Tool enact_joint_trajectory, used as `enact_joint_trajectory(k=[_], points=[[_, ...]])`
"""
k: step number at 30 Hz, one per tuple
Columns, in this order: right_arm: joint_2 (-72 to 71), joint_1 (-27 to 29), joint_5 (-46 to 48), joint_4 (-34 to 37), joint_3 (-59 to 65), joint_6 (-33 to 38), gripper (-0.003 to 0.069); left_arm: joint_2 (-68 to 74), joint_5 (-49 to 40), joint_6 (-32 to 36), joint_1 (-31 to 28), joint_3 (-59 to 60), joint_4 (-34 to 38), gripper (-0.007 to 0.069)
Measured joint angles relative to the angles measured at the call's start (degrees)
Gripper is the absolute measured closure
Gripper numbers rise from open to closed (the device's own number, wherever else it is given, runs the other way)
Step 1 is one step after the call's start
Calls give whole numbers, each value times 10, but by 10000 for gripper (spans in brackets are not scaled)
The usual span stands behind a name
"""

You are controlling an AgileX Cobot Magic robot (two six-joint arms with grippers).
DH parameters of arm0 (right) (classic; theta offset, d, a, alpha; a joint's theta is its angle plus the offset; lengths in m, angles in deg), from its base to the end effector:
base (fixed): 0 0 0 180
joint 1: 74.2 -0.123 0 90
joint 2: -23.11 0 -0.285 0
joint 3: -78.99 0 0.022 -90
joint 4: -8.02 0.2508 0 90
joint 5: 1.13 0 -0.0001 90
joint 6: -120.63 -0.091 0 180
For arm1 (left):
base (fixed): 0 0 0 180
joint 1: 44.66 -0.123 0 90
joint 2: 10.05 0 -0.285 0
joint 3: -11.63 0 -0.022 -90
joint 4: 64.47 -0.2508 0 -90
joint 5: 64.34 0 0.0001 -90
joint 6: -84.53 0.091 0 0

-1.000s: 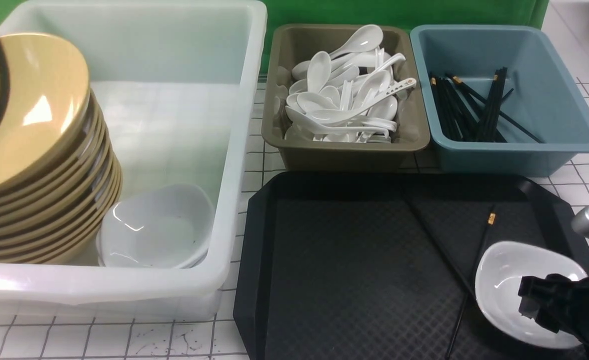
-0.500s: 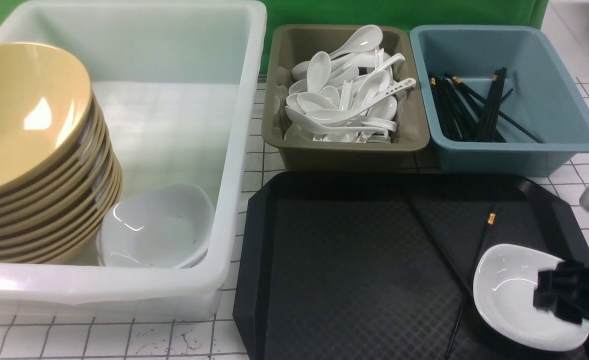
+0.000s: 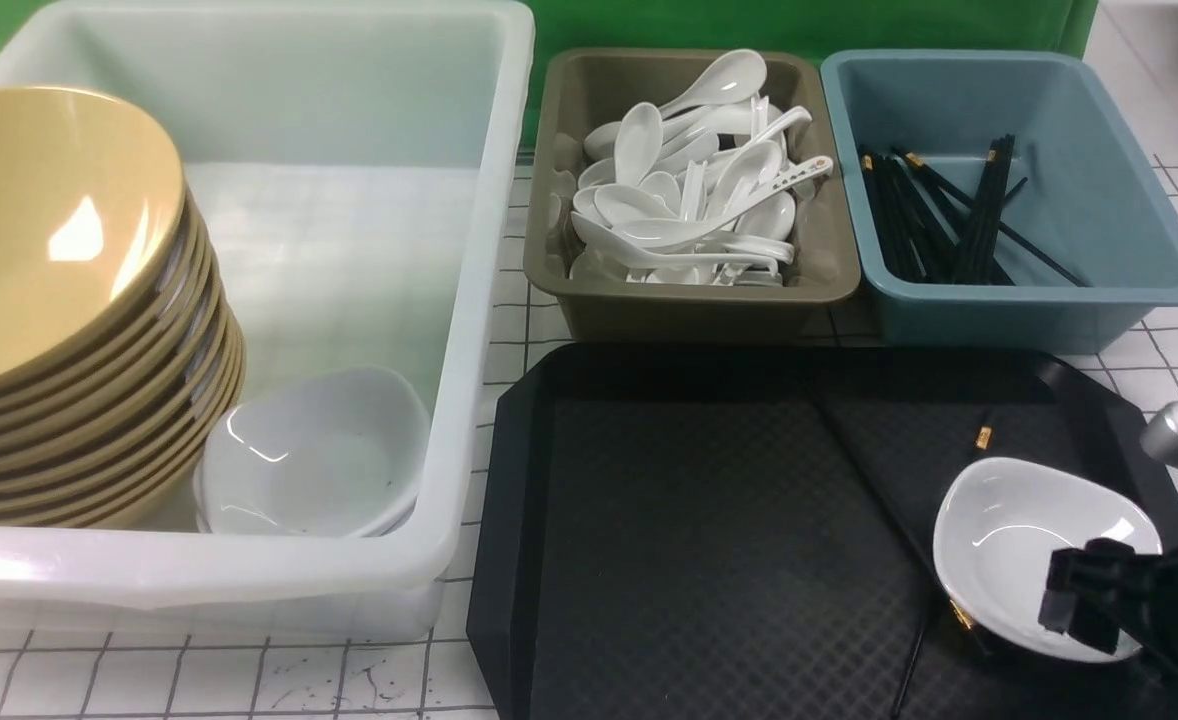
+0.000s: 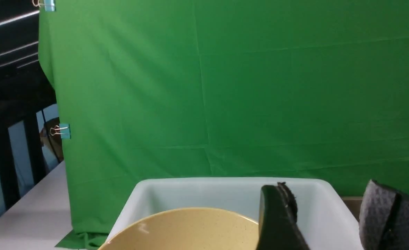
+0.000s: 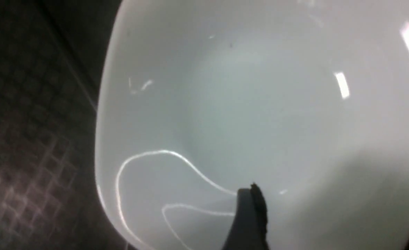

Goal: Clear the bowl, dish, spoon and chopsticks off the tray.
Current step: Use the right arm to grab the plate, then use the right arm to put the plate into the large storage box on the left

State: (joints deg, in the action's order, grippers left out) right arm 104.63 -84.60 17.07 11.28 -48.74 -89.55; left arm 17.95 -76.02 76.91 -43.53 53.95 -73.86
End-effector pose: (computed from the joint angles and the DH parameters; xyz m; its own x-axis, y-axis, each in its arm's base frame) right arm 0.1934 0.0371 0.1669 -0.8293 0.4056 -0.3844 0.3186 0.9083 0.2710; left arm 0.0672 0.0017 0.3748 0.1414 0.0248 -0.9896 -0.0169 0.9996 0.0226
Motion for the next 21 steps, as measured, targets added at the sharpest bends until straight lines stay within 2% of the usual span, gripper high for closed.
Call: enact_joint_trajectory(k=[5, 9, 13, 14, 19, 21], points=[[41, 0, -56, 1, 0, -17, 190, 0, 8, -3, 0, 29, 2, 358], [56, 0, -114, 2, 0, -8, 319, 0, 8, -4, 0, 48, 3, 401], [36, 0, -153, 6, -2, 30, 545, 0, 5, -4, 0, 58, 1, 442], [25, 0, -154, 8, -5, 39, 570, 0, 3, -4, 0, 58, 0, 449], [-54, -9, -96, 7, -49, 117, 592, 0, -9, -5, 0, 66, -2, 472], [-88, -31, -69, 6, -100, 143, 592, 0, -4, -5, 0, 77, -2, 480]])
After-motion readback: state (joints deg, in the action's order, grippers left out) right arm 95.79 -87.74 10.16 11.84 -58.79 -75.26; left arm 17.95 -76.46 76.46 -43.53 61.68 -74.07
